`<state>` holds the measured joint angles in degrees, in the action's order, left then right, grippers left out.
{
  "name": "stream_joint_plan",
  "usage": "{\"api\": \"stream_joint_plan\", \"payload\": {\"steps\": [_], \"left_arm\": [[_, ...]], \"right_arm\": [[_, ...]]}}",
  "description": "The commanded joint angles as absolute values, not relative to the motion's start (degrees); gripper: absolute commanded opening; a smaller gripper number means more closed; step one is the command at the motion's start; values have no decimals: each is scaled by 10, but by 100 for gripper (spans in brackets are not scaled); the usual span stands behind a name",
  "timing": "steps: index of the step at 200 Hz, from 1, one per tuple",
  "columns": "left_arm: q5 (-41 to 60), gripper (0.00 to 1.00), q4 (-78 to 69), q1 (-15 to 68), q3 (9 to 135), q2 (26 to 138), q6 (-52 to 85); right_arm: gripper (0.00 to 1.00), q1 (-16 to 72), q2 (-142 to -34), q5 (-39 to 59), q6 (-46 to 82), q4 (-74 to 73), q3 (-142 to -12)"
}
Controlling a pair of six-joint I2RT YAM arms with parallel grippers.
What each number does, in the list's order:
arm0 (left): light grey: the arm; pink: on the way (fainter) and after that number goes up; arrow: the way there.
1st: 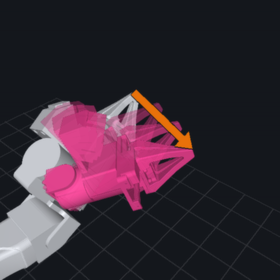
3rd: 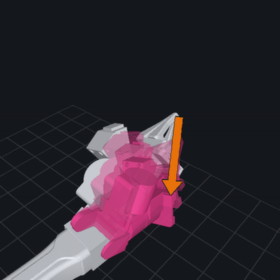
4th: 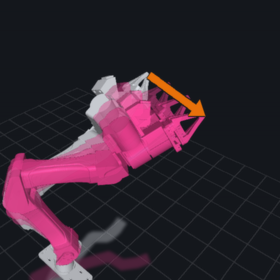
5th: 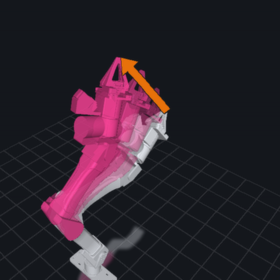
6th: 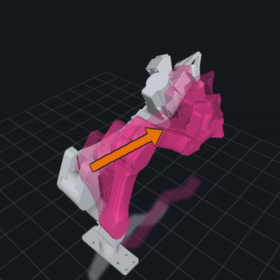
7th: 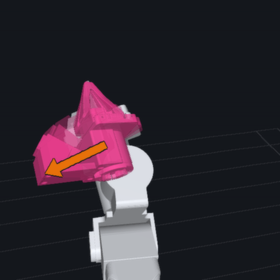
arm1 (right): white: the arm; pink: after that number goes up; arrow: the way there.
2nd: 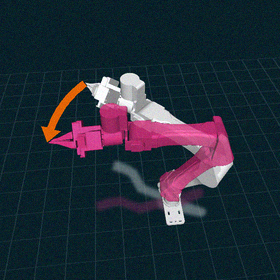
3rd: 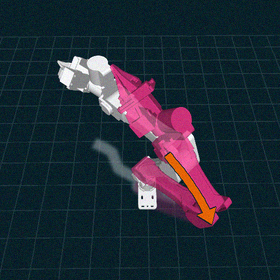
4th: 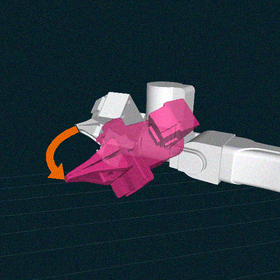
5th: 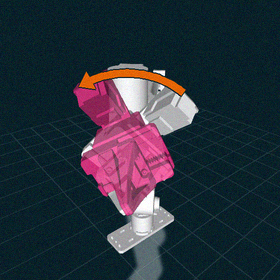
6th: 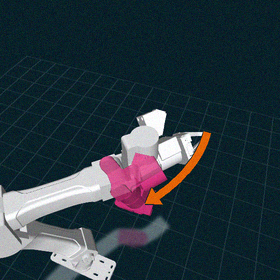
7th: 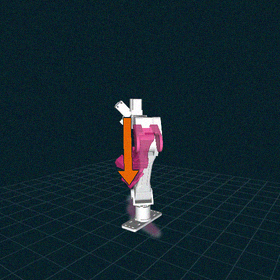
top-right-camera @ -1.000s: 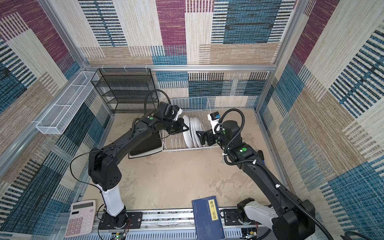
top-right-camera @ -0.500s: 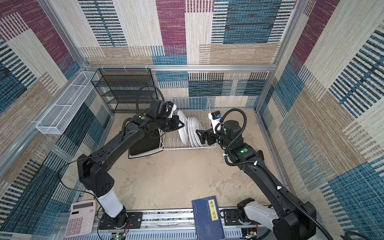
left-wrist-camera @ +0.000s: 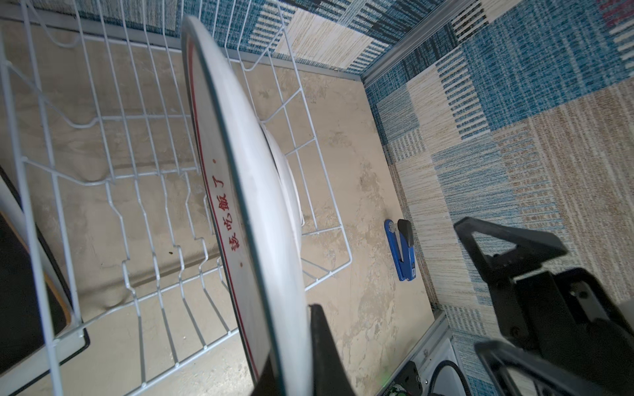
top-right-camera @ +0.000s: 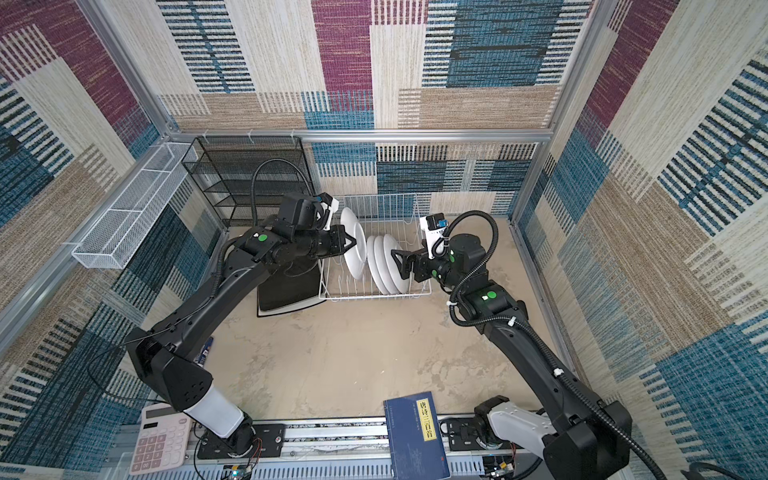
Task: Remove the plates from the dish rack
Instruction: 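Grasp the printed round plate's top edge with the left gripper and lift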
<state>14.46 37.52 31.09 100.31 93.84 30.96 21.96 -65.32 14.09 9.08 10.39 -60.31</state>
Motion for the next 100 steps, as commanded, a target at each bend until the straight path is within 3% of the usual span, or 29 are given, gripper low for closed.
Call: {"api": "stream_joint_plan", "payload": {"steps": [1, 58, 100], "left_arm": [[114, 0, 369, 309, 1014, 923, 243], [139, 0, 377, 311, 1014, 890, 83], [71, 0, 375, 328, 985, 850, -29]], "right_arm": [[99, 210, -667, 164, 132, 111, -623], [99, 169, -695, 279, 196, 96, -655], [99, 156, -717, 305, 226, 105, -694]]}}
